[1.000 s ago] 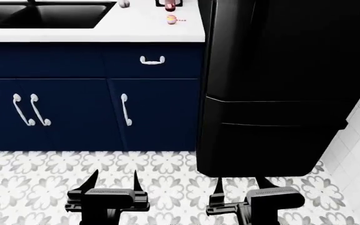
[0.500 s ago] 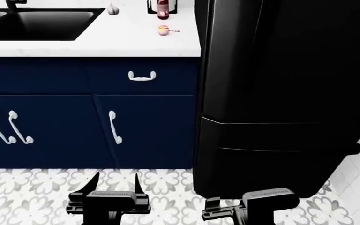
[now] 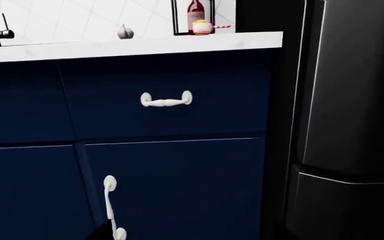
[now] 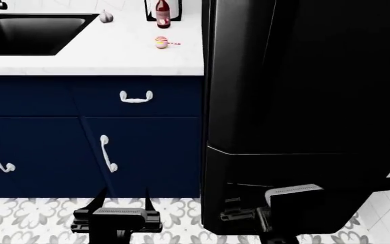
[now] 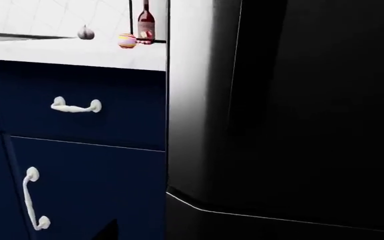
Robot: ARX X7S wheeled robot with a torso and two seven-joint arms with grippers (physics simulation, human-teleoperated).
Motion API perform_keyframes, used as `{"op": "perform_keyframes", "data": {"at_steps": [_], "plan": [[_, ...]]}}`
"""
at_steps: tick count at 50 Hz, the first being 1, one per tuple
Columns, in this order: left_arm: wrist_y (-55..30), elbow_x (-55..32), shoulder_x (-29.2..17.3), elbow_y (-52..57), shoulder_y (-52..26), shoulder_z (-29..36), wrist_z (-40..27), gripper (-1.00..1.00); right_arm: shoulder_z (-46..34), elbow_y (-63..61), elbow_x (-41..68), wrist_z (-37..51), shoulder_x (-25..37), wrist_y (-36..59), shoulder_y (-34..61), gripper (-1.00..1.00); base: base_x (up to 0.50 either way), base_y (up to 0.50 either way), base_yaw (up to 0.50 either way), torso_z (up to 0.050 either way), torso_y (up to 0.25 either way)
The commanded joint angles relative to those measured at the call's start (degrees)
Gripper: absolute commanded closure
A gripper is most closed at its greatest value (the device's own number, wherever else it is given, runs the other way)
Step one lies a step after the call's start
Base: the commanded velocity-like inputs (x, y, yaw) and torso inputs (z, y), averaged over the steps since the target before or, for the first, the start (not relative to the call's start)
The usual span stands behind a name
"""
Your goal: Open the fridge door
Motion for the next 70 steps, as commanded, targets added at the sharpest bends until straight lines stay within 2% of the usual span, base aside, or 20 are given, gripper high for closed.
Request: {"op": "perform_keyframes", "data": {"at_steps": [1,3,4,7,9,11,13,20,35,49,70], "plan": [[1.4,-1.7,-0.8,-2.2,-1.0,-0.2,0.4,-1.0,9.1,-36.1,13.1,0.8,0.8,51.4,22.6,-1.0,0.0,0.0,0.0,0.0,0.0],[1.6,-2.1,-0.9,-2.4,-1.1,-0.1,0.7,-1.0,14.2,-41.5,17.0,0.4,-1.3,68.1,34.1,-1.0,0.0,0.0,0.0,0.0,0.005],[1.6,-2.2,-1.0,-2.5,-1.2,0.0,0.8,-1.0,15.9,-42.0,19.9,1.5,-1.3,72.6,38.4,-1.0,0.0,0.0,0.0,0.0,0.0],[1.8,-2.3,-1.1,-2.8,-1.3,0.3,1.0,-1.0,21.0,-32.9,45.7,25.0,6.3,72.6,48.9,-1.0,0.0,0.0,0.0,0.0,0.0],[1.9,-2.2,-1.2,-2.9,-1.3,0.5,1.0,-1.0,20.2,-27.3,62.9,42.2,8.8,72.4,55.2,-1.0,0.0,0.0,0.0,0.0,0.0],[2.1,-2.0,-1.3,-3.1,-1.4,0.7,1.0,-1.0,18.0,-23.4,76.8,47.7,9.9,72.0,60.3,-1.0,0.0,0.0,0.0,0.0,0.0],[2.1,-2.0,-1.4,-3.3,-1.5,0.9,1.0,-1.0,15.3,-20.2,76.0,47.9,10.7,71.5,64.8,-1.0,0.0,0.0,0.0,0.0,0.0],[2.1,-2.0,-1.5,-3.7,-1.7,1.3,0.7,-1.0,3.1,-10.5,60.8,37.5,14.2,65.2,73.8,-1.0,0.0,0.0,0.0,0.0,0.0],[2.2,-2.5,-2.1,-3.8,-1.8,2.1,0.8,-1.0,-11.3,5.6,44.7,28.7,14.1,53.9,80.3,-1.0,0.0,0.0,0.0,0.0,0.0],[2.4,-3.0,-2.6,-3.4,-1.6,2.7,0.6,-1.0,-16.8,18.2,36.7,26.0,11.1,45.0,80.6,-1.0,0.0,0.0,0.0,0.0,0.0],[1.6,-3.2,-3.0,-3.5,-2.0,3.3,-0.5,-1.0,-19.3,39.6,29.6,19.7,7.3,30.5,81.8,-1.0,0.0,0.0,0.0,0.0,0.0]]}}
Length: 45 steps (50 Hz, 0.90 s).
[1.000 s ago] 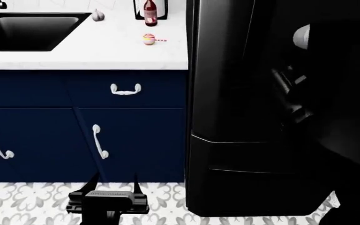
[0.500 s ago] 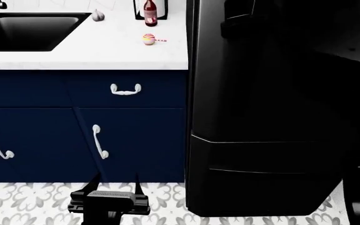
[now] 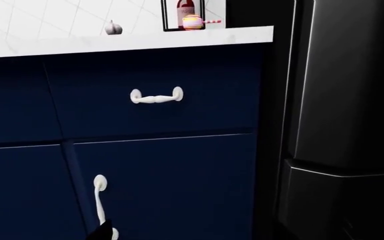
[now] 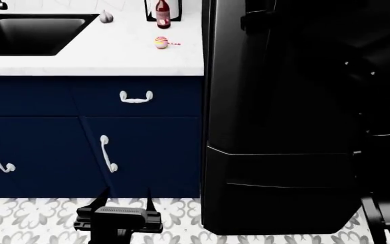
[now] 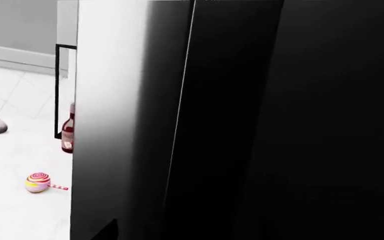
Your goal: Open the fridge door
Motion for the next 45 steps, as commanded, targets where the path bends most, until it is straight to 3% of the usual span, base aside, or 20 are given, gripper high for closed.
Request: {"op": "perform_keyframes", "data": {"at_steps": [1,22,23,37,45], "plan": [[-0.4,-0.1,-0.3,0.1,-0.1,0.4,-0.6,-1.0,-1.5,10.4,-3.3,-3.2,-1.7,-7.1,0.4,-1.0,0.0,0.0,0.0,0.0,0.0],[-0.6,-0.9,-0.9,0.3,-0.3,1.2,-0.5,-1.0,-3.2,24.0,-6.5,-6.7,-5.2,-14.4,2.0,-1.0,0.0,0.0,0.0,0.0,0.0],[-0.5,-0.9,-0.9,0.2,-0.3,1.2,-0.5,-1.0,-3.0,24.2,-6.4,-6.7,-5.2,-14.8,1.8,1.0,0.0,0.0,0.0,0.0,0.0],[-0.3,-0.9,-1.2,0.1,-0.4,1.6,-1.0,-1.0,-2.3,14.9,-4.3,-4.0,-2.1,-10.2,-1.3,1.0,0.0,0.0,0.0,0.0,0.0],[-0.2,-1.0,-1.3,0.1,-0.3,1.8,-1.4,-1.0,-1.3,1.4,-0.4,-2.1,2.1,-4.5,-5.1,1.0,0.0,0.0,0.0,0.0,0.0]]}}
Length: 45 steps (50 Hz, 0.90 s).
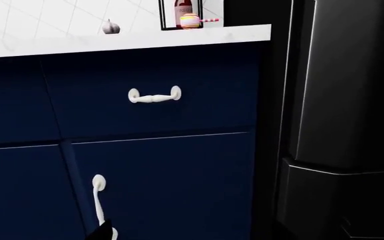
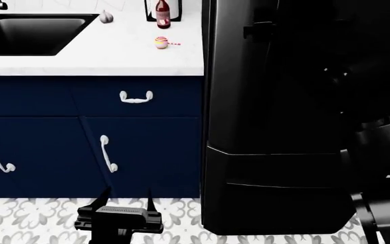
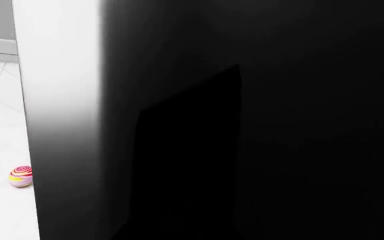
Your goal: Open the fridge door
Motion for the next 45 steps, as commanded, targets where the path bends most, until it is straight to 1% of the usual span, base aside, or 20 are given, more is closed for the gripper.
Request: {"op": "perform_keyframes", "data": {"at_steps": [1,4,8,19,32,45], "plan": [[0.2,-0.1,-0.2,-0.1,0.0,0.3,-0.4,-1.0,0.5,-14.6,1.9,1.0,4.4,7.0,-4.9,1.0,0.0,0.0,0.0,0.0,0.0],[0.2,-0.2,-0.2,-0.2,0.0,0.4,-0.5,-1.0,1.1,-21.6,4.2,2.0,6.1,9.8,-6.5,1.0,0.0,0.0,0.0,0.0,0.0],[0.4,-0.2,-0.3,-0.4,-0.1,0.5,-0.6,-1.0,1.8,-26.3,6.2,2.8,7.8,11.9,-7.6,1.0,0.0,0.0,0.0,0.0,0.0],[0.1,-0.5,-0.5,-0.4,-0.3,0.7,-0.8,-1.0,4.8,-33.1,10.7,4.3,11.1,16.3,-8.4,1.0,0.0,0.0,0.0,0.0,0.002],[-0.2,-1.0,-0.7,-0.3,-0.4,1.1,-1.0,-1.0,12.1,-44.0,18.3,6.7,18.4,19.3,-14.7,1.0,0.0,0.0,0.0,0.0,0.003],[-0.5,-1.2,-1.0,-0.3,-0.5,1.4,-1.3,-1.0,16.8,-49.4,22.9,8.6,22.5,20.4,-18.6,1.0,0.0,0.0,0.0,0.0,0.002]]}}
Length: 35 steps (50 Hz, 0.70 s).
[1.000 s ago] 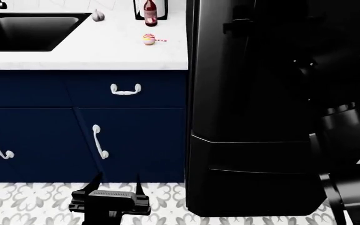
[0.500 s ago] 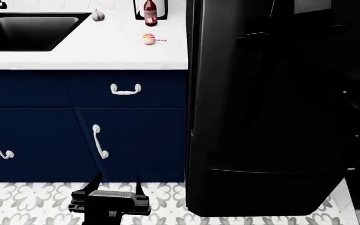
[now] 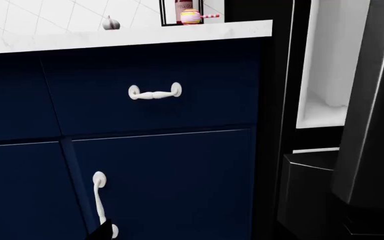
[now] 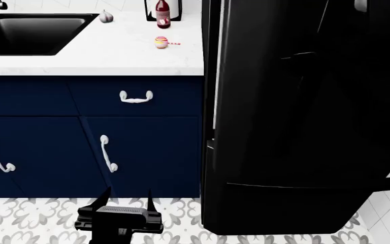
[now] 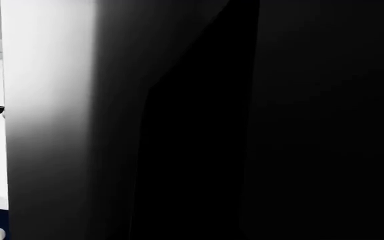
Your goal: Open the fridge door
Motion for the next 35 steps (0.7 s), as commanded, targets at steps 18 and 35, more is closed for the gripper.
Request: {"op": "perform_keyframes", "data": {"at_steps": [18,35], "plan": [[-0.2,-0.3,-0.5,-0.1,-0.2,0.8,-0.7,-1.0,9.9,-12.4,8.4,1.4,8.2,3.2,-7.9,1.0,0.0,0.0,0.0,0.0,0.002],[-0.3,-0.4,-0.8,0.0,-0.3,1.2,-1.2,-1.0,18.0,-17.2,15.0,3.8,14.2,3.4,-14.4,1.0,0.0,0.0,0.0,0.0,0.002]]}}
